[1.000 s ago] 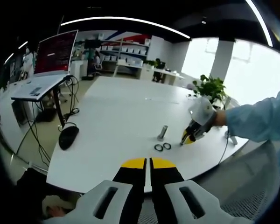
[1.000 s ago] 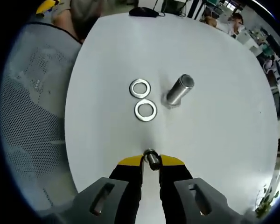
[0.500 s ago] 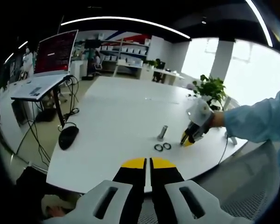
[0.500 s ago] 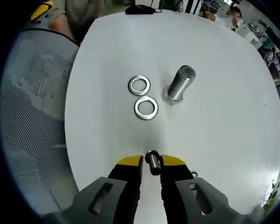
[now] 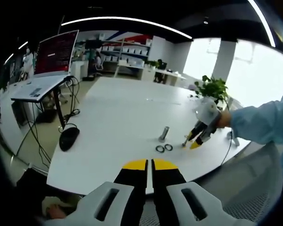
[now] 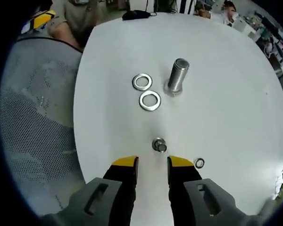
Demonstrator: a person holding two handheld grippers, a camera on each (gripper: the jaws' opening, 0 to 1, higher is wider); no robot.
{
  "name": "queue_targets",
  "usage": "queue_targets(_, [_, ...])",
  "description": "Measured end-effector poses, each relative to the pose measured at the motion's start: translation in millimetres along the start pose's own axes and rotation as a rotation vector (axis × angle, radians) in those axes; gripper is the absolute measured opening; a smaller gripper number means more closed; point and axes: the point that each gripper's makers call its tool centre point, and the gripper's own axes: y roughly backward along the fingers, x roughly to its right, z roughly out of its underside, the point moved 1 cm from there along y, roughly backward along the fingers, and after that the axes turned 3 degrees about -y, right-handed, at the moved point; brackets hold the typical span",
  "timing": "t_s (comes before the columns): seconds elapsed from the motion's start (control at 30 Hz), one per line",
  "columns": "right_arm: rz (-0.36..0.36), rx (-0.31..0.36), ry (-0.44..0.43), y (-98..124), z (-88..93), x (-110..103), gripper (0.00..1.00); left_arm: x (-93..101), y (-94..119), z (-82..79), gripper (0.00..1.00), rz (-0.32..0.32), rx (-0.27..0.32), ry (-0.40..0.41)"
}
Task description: Place the washer onto the threaded stud by aligning its center hole with the stud, sliding it down to the base, and recovering from edge contact or off-axis alignment until the washer reaches the visible bottom stop.
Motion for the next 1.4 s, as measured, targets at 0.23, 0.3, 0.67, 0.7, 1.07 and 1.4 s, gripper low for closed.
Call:
queue_targets(0.23, [0.009,0.03,-0.033,11.2,11.4,-0.1,0.27,0.5,0.3,-0.2,0.0,0.001,0.002,-0.002])
queue_targets(0.3, [0.014,0.032,-0.037,12.2,14.7,1.0,0.27,0.7,0.3,-0.3,0.0,0.003,0.002,-0.002])
queue_targets(0.67, [0.066,0.028,-0.085,12.0,41.8,22.3,0.25,1.2,0.2,-0.6,0.0,0.006,0.003,-0.003])
queue_targets(0.7, [0.071,0.031,-0.09,11.6,42.9,24.7,0.25,1.2,0.2,-0.5,0.0,0.007,0.002,-0.004])
queue_targets(1.07, [0.092,0.057,-0.149,-2.3,39.8,47.8,0.23,0.9,-0.3,1.1,0.0,0.007,-0.009,-0.007])
queue_targets(1.4, [0.074,0.034,-0.116,-9.3,34.9,46.3,0.18,0.4,-0.7,1.6,0.0,0.005,-0.012,-0.006])
